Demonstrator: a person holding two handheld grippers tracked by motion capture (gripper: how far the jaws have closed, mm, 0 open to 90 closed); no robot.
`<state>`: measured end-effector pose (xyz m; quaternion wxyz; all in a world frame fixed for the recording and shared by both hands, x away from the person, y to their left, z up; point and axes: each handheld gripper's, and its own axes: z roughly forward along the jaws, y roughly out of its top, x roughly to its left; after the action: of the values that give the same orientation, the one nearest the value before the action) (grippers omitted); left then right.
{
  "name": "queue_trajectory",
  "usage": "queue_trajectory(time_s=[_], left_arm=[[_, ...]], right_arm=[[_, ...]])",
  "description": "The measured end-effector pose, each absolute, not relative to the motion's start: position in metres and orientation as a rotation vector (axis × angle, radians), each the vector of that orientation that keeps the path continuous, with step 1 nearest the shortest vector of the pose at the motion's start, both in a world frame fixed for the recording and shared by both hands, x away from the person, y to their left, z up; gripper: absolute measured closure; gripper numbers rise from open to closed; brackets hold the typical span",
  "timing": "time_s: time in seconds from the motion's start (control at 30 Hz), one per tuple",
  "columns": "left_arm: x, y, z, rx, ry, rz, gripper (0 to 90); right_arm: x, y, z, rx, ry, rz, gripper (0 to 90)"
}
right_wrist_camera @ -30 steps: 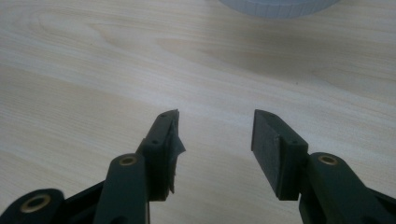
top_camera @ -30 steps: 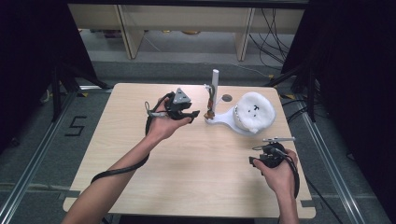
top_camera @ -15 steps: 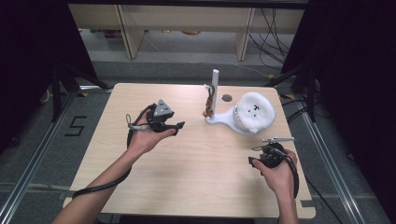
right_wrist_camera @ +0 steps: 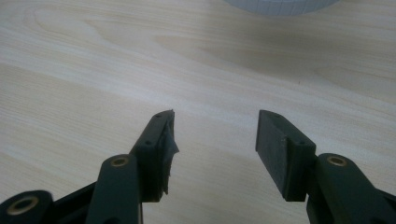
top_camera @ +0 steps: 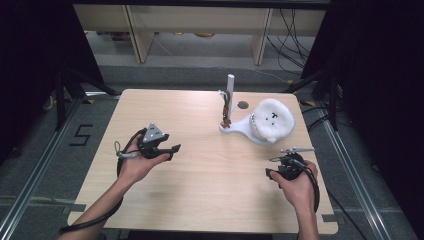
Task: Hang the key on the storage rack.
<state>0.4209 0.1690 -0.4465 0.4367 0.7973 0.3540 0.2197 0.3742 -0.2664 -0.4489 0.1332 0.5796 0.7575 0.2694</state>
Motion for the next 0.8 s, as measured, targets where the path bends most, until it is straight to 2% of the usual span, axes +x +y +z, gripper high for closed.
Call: queue_trajectory(time_s=[0.4, 0.8], left_arm=[[0.394, 0.202, -0.496, 1.910, 1.032, 0.481, 39.5], [0.376, 0.213, -0.523, 1.823, 1.044, 0.503, 39.7]], right_arm=[[0.375, -0.266, -0.452, 1.688, 2.203, 0.786, 47.4], [0.375, -0.266, -0.453, 1.704, 2.194, 0.788, 46.8]])
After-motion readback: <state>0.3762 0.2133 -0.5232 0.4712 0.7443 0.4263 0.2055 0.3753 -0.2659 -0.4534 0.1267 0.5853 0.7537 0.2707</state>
